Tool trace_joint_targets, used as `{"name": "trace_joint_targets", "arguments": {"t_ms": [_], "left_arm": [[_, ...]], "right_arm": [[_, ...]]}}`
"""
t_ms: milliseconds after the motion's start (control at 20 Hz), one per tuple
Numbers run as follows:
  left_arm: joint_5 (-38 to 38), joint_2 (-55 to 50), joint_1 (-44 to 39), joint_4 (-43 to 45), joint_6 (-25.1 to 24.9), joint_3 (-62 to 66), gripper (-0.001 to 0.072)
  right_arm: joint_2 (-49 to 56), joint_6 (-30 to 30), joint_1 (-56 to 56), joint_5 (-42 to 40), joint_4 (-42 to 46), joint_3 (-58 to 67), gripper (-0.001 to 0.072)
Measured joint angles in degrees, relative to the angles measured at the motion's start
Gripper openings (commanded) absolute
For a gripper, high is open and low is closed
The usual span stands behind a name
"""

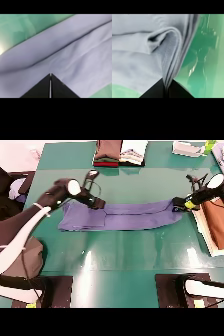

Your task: Fold the shirts.

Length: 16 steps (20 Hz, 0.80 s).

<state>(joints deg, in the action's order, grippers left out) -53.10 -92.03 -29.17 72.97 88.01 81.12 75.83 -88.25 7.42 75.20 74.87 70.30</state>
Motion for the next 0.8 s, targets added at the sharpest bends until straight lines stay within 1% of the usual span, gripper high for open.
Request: {"name": "trace_joint_targets", "arguments": {"t_ms": [150, 350, 650, 800], "left_arm": [[0.1, -5.8, -3.5, -1.9, -0.4, 4.6, 0.0027], [0.3, -11.1, -6.5, -5.6, -2.7, 7.1, 0.0027], [0.0, -13.3, -7.5, -7.5, -4.1, 8.1, 0.0027], [-2.1, -13.5, -7.5, -6.7, -4.3, 9.9, 0.0027]], "right_arm": [[-3.2, -1.7, -4.0, 3.0, -0.2, 5.6, 0.0015], [-4.6, -4.4, -10.7, 5.2, -0.3, 13.9, 0.0015], [-1.9, -7.1, -18.3, 8.5, -0.4, 26.9, 0.0016], [0.3, -8.0, -21.0, 9.9, -0.3, 32.8, 0.0016]]}}
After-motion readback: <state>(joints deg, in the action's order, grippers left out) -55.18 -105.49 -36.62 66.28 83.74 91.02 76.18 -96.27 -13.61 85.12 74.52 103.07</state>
